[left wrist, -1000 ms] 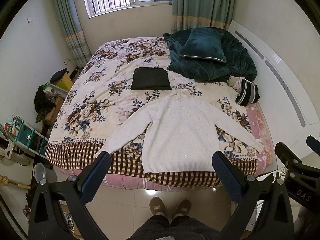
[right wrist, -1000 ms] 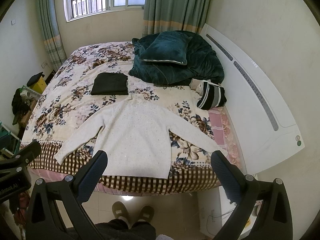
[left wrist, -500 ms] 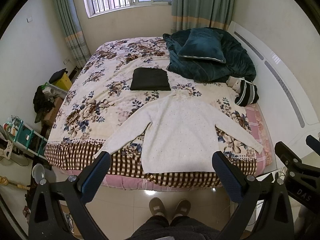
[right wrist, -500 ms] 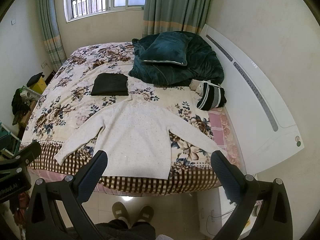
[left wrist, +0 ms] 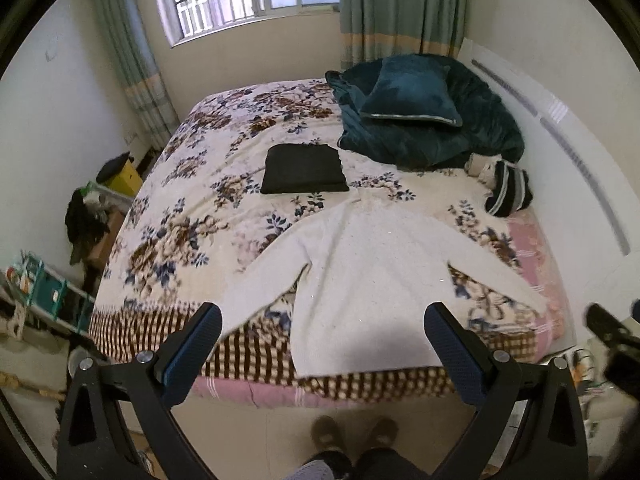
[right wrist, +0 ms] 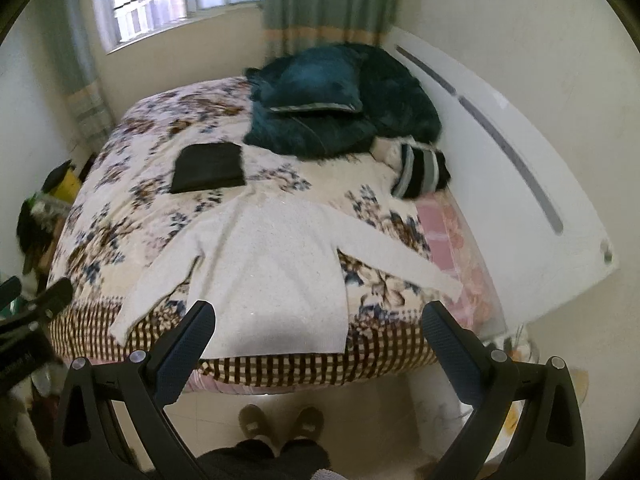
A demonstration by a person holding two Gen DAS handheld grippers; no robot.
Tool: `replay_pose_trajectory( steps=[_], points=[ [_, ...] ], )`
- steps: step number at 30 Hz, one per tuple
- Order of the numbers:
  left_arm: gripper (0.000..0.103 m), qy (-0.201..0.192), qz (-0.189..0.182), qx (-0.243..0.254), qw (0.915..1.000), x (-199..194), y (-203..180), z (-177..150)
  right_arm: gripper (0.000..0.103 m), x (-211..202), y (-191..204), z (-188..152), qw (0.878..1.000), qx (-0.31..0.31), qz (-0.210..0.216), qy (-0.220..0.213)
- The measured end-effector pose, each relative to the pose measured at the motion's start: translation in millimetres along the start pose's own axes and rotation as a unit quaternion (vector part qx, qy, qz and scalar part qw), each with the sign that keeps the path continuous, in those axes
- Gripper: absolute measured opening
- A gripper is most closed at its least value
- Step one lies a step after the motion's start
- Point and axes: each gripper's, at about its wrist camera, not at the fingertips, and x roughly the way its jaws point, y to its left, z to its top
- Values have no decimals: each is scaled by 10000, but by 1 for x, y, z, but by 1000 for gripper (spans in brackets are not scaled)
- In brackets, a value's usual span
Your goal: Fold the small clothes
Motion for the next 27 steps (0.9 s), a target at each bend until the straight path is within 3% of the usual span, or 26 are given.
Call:
replay_pose_trajectory(
  steps=[4,7,11,14,20,22,23,27],
  points=[
    [103,173,109,244,9995,60,-22,9,103,74,-51,-4,9959,681,-500,312],
    [103,530,109,358,9979,119,-49,17,103,138,-99,-14,9875,1233,-718,668],
    [103,862,327,461,9947,195,-83,21,103,243,-179,-34,9654,2254,-759,1074],
    [103,1163,527,544,9903,266,-114,23,96,329,-239,-47,9410,3056,-589,1327],
    [103,2020,647,518,9759,409,-162,8,79,490,-345,-78,8793,4499,-570,1453],
    [103,2217,720,528,9710,447,-173,3,75,536,-378,-93,8489,5069,-597,1370],
    [103,2261,763,513,9698,464,-178,1,72,561,-398,-104,8280,5411,-633,1325],
    [103,2457,876,321,9649,522,-188,-1,70,626,-442,-128,7773,6162,-569,1134]
  ],
)
